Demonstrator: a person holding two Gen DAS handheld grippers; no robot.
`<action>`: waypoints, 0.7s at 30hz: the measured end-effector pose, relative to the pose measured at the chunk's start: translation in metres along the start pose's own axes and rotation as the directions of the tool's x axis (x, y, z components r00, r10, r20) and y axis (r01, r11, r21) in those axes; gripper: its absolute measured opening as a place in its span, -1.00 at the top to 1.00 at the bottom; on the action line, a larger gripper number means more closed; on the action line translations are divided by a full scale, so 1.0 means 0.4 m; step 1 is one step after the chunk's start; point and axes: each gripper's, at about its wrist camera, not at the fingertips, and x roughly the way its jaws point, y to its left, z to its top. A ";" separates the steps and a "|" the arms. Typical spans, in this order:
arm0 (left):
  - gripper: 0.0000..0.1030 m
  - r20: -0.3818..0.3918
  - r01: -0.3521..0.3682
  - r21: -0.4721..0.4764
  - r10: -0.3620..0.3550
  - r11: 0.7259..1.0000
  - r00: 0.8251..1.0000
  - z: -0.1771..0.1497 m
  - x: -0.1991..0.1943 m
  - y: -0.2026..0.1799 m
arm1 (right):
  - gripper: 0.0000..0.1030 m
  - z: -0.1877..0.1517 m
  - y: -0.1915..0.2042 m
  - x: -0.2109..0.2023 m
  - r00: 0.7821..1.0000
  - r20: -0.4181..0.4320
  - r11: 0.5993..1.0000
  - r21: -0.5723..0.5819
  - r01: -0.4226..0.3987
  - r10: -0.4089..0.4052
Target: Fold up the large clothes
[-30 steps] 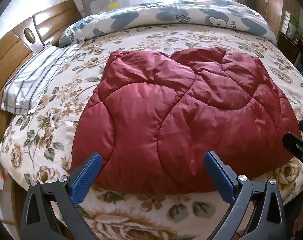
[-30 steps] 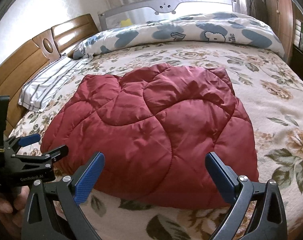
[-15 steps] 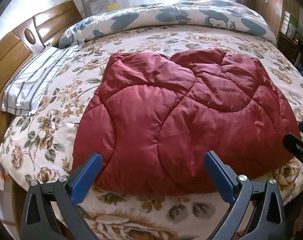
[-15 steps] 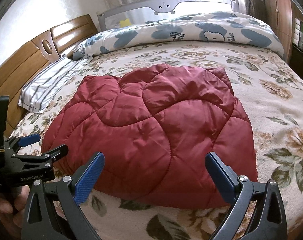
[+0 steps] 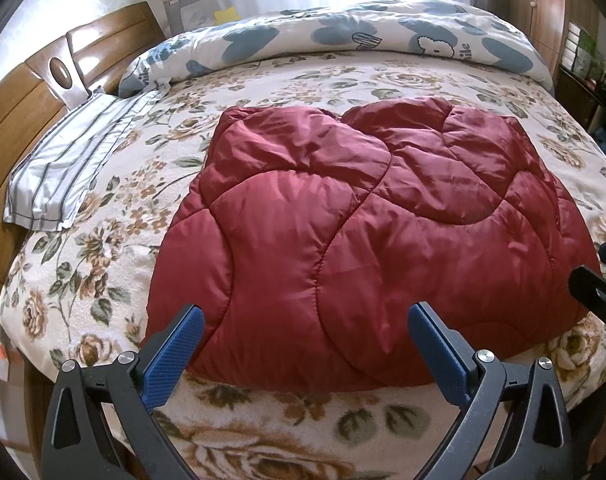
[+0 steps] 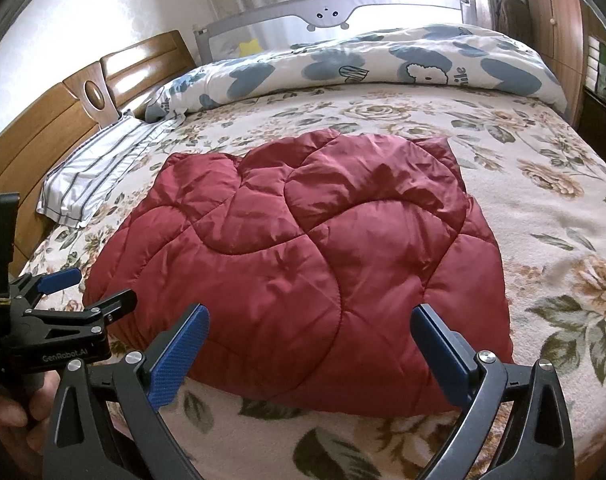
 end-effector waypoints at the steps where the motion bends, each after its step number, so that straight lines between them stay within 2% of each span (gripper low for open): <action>1: -0.98 0.000 0.001 -0.002 -0.001 1.000 1.000 -0.001 -0.003 0.001 | -0.96 0.000 0.000 0.000 1.000 0.000 1.000 -0.001 0.000 0.000; 21: -0.98 -0.001 0.004 -0.012 -0.005 1.000 1.000 0.000 0.004 0.012 | -0.96 0.006 -0.006 -0.001 1.000 -0.008 1.000 0.004 0.003 -0.003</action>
